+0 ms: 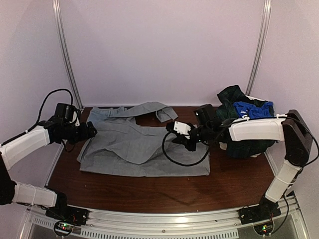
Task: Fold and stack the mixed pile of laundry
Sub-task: Fold the flattened shirt at the center of the board.
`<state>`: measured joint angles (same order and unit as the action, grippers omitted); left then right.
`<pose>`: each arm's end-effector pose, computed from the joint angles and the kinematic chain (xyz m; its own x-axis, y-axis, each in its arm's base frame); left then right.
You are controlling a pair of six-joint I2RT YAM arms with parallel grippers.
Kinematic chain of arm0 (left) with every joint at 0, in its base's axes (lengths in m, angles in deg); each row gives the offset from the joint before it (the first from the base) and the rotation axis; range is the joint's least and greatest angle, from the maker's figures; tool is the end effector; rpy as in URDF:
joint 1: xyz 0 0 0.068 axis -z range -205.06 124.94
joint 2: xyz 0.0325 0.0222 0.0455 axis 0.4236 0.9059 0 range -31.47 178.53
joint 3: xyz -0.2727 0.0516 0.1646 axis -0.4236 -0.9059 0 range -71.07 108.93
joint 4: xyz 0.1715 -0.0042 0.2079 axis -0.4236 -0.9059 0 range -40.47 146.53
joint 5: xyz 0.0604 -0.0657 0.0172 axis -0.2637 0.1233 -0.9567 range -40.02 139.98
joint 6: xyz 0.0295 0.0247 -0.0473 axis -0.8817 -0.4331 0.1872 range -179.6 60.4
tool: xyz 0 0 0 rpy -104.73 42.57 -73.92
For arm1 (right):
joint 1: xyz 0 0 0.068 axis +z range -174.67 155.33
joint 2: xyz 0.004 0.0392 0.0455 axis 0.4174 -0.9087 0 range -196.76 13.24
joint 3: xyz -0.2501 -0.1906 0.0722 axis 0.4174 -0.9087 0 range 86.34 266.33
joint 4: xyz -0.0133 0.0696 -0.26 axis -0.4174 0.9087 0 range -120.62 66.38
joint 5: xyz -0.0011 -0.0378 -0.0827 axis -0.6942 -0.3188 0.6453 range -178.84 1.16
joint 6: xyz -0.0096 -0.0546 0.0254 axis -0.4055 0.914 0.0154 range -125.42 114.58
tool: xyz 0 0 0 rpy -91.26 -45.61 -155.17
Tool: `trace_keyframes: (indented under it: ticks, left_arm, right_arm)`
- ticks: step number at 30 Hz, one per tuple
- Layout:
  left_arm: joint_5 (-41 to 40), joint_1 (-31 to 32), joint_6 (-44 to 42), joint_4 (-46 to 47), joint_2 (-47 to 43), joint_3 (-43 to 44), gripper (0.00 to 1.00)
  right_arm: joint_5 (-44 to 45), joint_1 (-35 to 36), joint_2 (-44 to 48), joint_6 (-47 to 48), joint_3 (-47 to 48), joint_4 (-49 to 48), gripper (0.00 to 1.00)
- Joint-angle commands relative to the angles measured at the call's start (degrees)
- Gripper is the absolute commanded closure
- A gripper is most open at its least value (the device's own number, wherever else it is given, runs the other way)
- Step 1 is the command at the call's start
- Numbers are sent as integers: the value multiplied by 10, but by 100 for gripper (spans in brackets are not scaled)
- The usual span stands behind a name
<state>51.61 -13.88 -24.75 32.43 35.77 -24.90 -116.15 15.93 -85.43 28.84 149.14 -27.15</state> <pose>0.2357 -0.0479 0.2843 -0.6929 -0.4452 -0.5672 -0.2223 0.8802 -0.4193 0.2876 0.2742 0.2526 0.0795 -0.5906 -0.8030 -0.9715 0.1347 -0.1952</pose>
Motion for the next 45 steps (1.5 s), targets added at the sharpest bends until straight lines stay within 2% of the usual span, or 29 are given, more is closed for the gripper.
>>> trace_keyframes:
  ticks: [1,4,7,10,15,16,18,19,25,26,27,28,32,35,38,40,43,45]
  left_arm:
    - [7,-6,-4,12,3,7,13]
    - [9,-6,-4,13,8,7,13]
    - [12,-6,-2,15,15,7,13]
    - [14,-6,-4,13,17,9,13]
    - [9,-6,-7,8,19,10,14]
    - [7,-6,-7,5,23,12,14]
    - [8,-6,-8,-1,32,17,14]
    - [10,-6,-10,-3,36,20,14]
    - [18,-5,-7,-18,71,41,15]
    - [21,-5,-5,-21,81,46,17]
    - [22,-5,-4,-25,88,52,17]
    - [20,-4,-2,-32,95,58,18]
    - [5,1,2,-41,106,68,19]
    - [3,15,1,-24,107,63,20]
    - [8,37,-1,-6,122,63,24]
    - [7,48,4,8,141,63,29]
    - [19,50,23,40,179,54,44]
    - [24,50,31,54,206,50,50]
  right_arm:
    - [-6,-14,31,8,-27,-14,100]
    - [6,-17,18,17,-36,-9,99]
    - [40,-18,-4,25,-31,-8,92]
    - [79,-18,-17,35,-32,2,90]
    - [114,-18,10,28,-61,4,85]
    - [121,-18,18,25,-68,6,81]
    - [145,-18,31,13,-72,20,63]
    - [154,-18,38,6,-70,32,58]
    - [214,-18,95,-35,-57,91,42]
    - [218,-18,101,-40,-51,104,38]
    - [219,-17,108,-44,-46,119,29]
    - [220,-17,112,-47,-41,136,25]
    - [229,-15,134,-54,-30,185,25]
    - [203,-14,152,-78,-37,157,26]
    - [155,-15,131,-128,-19,127,29]
    - [132,-15,91,-153,6,120,33]
    - [127,-15,14,-175,56,134,39]
    - [124,-15,-39,-186,88,158,42]
